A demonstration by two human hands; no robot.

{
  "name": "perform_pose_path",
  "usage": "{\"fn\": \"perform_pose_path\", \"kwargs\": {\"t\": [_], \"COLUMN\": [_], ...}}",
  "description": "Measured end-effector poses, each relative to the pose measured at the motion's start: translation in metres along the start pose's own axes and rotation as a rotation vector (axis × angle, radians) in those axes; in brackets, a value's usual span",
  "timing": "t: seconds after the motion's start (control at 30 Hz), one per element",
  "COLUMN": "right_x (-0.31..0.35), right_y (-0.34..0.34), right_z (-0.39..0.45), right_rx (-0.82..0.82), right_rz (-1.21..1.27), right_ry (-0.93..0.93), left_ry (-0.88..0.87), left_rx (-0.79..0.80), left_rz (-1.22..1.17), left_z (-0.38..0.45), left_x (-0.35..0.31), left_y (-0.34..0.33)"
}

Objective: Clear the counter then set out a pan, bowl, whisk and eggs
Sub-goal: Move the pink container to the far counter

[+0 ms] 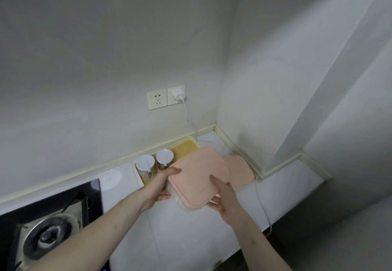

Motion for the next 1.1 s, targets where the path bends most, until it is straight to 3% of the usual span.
{"fn": "perform_pose_path", "kwargs": {"t": [0.17,0.27,0.37,0.53,0.83,0.93,1.1], "right_x": [0.02,0.034,0.041,0.024,0.048,0.046,0.02], "right_y": [0.015,0.023,0.035,0.096,0.071,0.073,0.052], "right_z": [0.028,0.043,0.055,0.154,0.095,0.094,0.073], "right_rx": [-0.271,-0.513,-0.627,-0.701,-0.729,-0.709,-0.809], "right_rz": [0.232,0.238,0.215,0.089,-0.396,-0.41,-0.236], "right_ry": [0.091,0.136,0.182,0.198,0.198,0.242,0.204], "left_ry": [-0.124,-0.162,-0.171,-0.169,-0.144,-0.144,-0.159], "left_rx": [0.024,-0.01,-0.001,-0.073,-0.117,-0.099,-0.12], "left_rz": [0.081,0.145,0.135,0.108,0.105,0.095,0.15], "left_z": [0.006,-0.002,-0.016,-0.031,-0.038,-0.039,-0.039], "left_x": [-0.027,-0.031,-0.026,-0.016,0.004,0.002,0.009], "left_y": [-0.022,-0.016,0.002,0.032,0.048,0.04,0.031]}}
Point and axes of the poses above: each hand's wrist, its own z-axis towards the middle knuckle, its own y-axis out of the back of the hand, x = y × z, the point moved 1 cm from there along z, towards the middle knuckle, and after that the axes turned 2 degrees about -y, right-handed, at the moved point
